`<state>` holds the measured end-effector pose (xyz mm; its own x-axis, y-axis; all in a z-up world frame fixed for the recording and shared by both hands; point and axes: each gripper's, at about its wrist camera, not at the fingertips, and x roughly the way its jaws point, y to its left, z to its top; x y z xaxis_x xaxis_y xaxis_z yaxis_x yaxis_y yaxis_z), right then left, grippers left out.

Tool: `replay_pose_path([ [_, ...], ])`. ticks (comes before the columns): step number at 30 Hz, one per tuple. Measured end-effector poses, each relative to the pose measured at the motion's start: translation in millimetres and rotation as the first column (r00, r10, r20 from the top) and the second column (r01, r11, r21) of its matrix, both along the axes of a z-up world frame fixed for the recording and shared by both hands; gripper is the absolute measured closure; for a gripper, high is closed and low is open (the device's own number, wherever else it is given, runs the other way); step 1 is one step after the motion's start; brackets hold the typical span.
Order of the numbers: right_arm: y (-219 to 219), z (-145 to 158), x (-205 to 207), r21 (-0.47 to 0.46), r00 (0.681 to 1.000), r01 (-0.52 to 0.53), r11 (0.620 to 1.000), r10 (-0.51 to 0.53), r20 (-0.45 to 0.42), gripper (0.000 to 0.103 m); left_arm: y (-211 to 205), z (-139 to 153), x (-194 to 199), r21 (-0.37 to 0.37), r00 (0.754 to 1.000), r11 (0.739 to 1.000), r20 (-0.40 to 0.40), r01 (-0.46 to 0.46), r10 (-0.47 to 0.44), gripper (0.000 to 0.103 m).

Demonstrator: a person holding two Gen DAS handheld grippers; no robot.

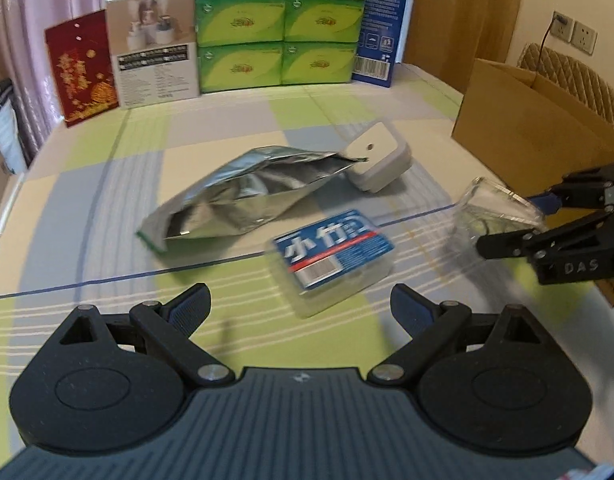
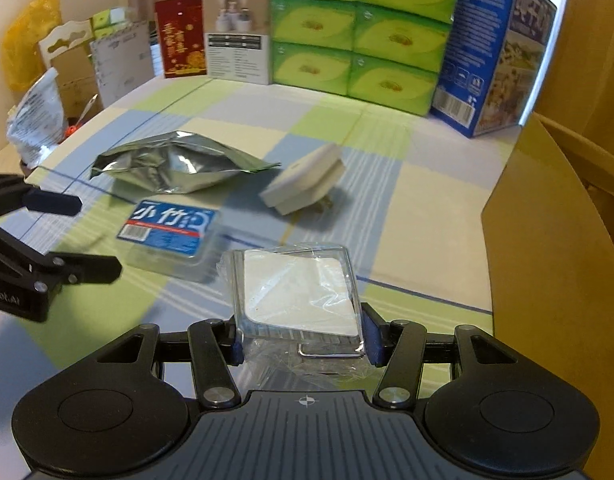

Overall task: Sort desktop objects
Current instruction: 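Grasp the clear plastic tray with the right tool while the left tool grasps the blue floss box, then carry the blue floss box and clear plastic tray toward the cardboard box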

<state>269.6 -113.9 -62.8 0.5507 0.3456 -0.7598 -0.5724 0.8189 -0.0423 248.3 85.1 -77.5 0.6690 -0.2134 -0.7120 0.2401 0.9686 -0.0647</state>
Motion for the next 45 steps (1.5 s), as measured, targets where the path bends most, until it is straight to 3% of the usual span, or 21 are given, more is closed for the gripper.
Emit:
replay_pose_path([
  [13, -27.8, -11.7, 24.8, 0.019, 0.995, 0.084, 0.996, -0.083, -0.053, 0.052, -39.6, -14.6, 36.9, -0.042, 0.991, 0.99, -0.028, -0.135, 0.134, 0.008],
  [21, -21.9, -6.5, 25.0, 0.032, 0.997, 0.064, 0.997, -0.063, -0.036, 0.052, -57.1, -23.6, 50.7, 0.039, 0.979, 0.979, -0.029, -0.199, 0.2, 0.009],
  [23, -21.8, -7.0, 26.1, 0.032, 0.997, 0.067, 0.997, -0.065, -0.038, 0.052, -57.4, -27.4, 49.6, 0.055, 0.979, 0.979, -0.037, -0.197, 0.199, 0.015],
  [27, -22.6, -8.1, 26.8, 0.037, 0.996, 0.074, 0.997, -0.073, -0.047, 0.052, -51.7, -28.2, 44.0, 0.068, 0.983, 0.982, -0.046, -0.173, 0.177, 0.016],
  [34, -19.8, -8.2, 24.5, 0.038, 0.997, 0.06, 0.997, -0.058, -0.048, 0.052, -31.9, -17.8, 28.7, 0.026, 0.99, 0.992, -0.059, -0.124, 0.125, 0.016],
  [45, -13.7, -18.4, 21.7, -0.002, 0.998, 0.034, 0.999, -0.034, -0.055, 0.052, -27.2, -23.3, 24.7, 0.08, 0.991, 0.99, -0.059, -0.113, 0.117, 0.016],
])
